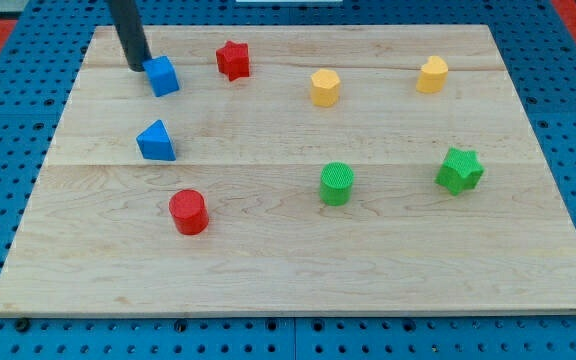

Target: Move the blue cube towards the center

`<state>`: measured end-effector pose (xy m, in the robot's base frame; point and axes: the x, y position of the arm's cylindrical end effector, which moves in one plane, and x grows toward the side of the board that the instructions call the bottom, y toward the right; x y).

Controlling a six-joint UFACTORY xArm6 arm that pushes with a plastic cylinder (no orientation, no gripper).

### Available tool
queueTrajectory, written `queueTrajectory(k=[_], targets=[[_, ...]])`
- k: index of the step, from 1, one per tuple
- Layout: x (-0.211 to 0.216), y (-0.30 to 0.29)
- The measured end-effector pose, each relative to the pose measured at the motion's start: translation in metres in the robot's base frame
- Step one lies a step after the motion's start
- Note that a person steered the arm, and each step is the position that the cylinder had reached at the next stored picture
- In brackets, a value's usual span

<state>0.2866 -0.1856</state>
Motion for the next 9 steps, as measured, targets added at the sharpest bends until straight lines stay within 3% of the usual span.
queueTrajectory(k=[2,4,5,6,7,8,9], targets=[[-0.024,-0.053],[0.051,0.02],[0.058,0.033],[0.044,-0.017],[0.013,-0.029],[0.007,0.012],[0.031,0.058]])
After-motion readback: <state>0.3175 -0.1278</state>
